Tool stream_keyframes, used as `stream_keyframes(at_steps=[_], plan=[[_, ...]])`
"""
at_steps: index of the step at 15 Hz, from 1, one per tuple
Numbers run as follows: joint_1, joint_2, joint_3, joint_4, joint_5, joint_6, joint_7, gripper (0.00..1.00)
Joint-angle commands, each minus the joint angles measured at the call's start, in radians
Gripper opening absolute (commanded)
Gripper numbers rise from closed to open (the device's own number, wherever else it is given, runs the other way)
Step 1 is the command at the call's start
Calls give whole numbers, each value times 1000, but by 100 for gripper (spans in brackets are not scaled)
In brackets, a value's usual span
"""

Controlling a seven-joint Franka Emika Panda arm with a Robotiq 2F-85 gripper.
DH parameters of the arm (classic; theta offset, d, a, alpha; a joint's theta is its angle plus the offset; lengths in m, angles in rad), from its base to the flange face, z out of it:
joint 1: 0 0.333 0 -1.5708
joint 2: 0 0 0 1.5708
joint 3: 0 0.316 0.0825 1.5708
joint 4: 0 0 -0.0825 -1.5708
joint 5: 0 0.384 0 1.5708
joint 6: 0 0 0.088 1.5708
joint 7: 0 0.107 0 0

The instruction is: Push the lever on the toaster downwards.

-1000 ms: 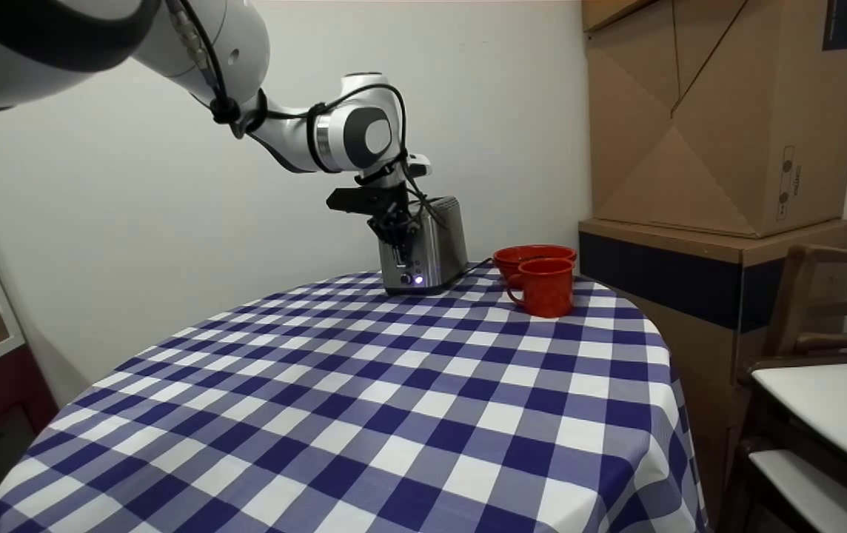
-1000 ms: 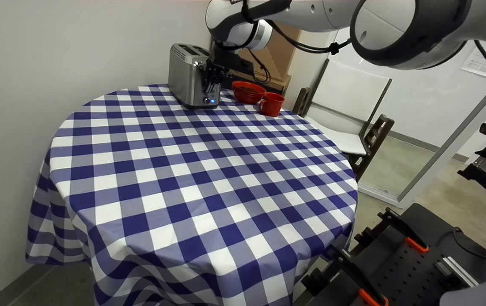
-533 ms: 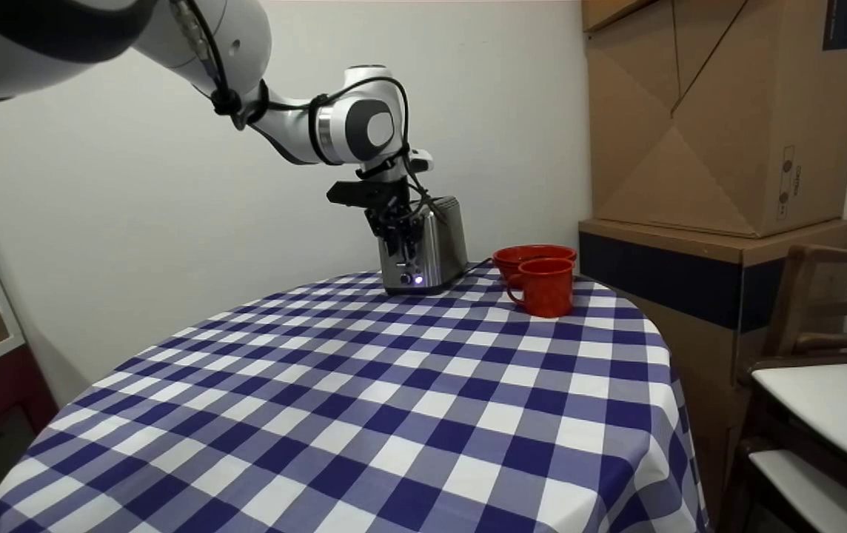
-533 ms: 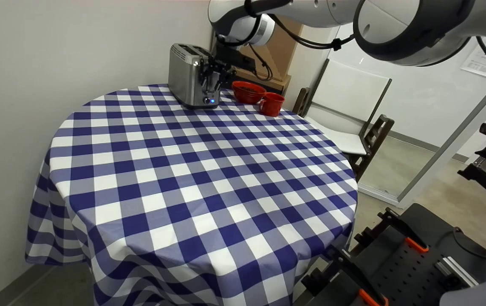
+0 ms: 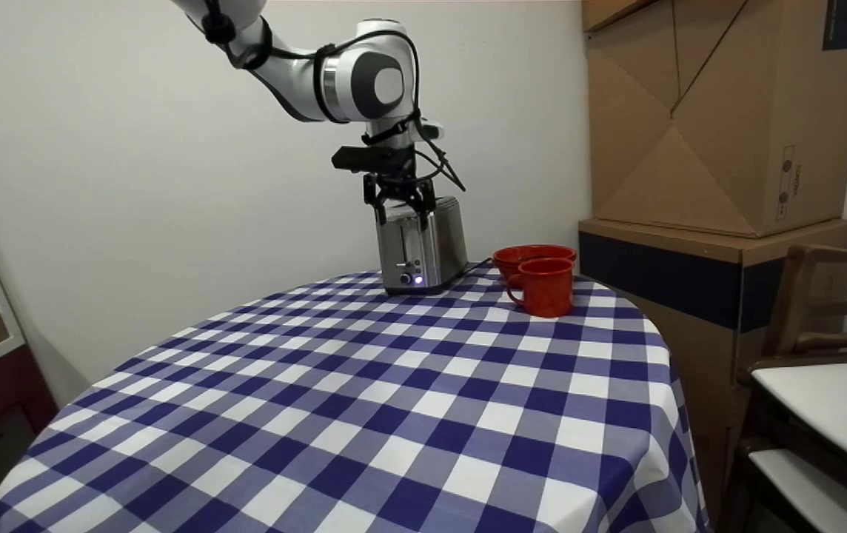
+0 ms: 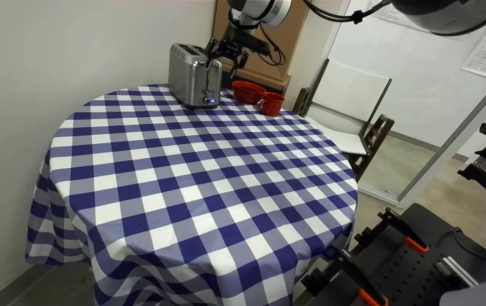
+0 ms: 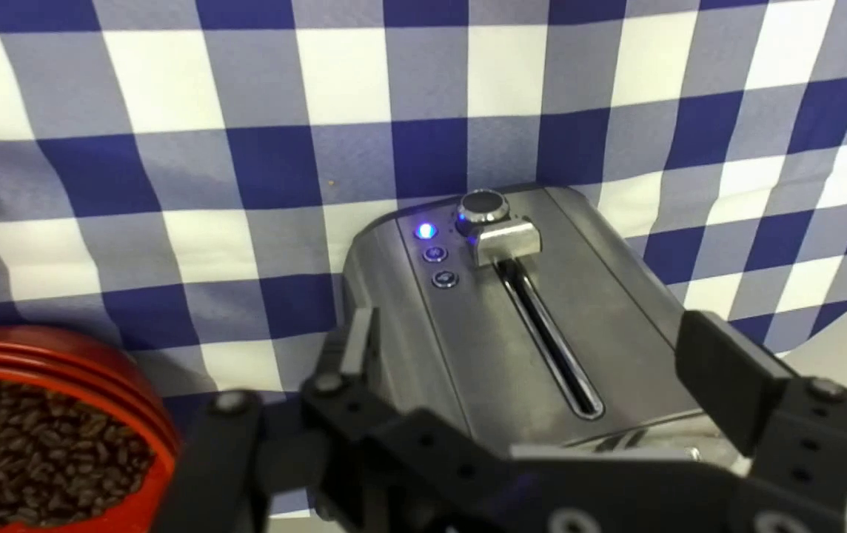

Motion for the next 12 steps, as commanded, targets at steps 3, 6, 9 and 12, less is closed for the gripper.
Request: stream_keyframes(at_steps=[3,6,9,12], plan=[[-40,-204,37,-331,23,-17,-115,100],[-43,-291,43,-465,25,-20,-159,100],[-28,-391,36,-602,19,-71,-158,100],[-15,-502,28,-745,24,-74,-141,100]])
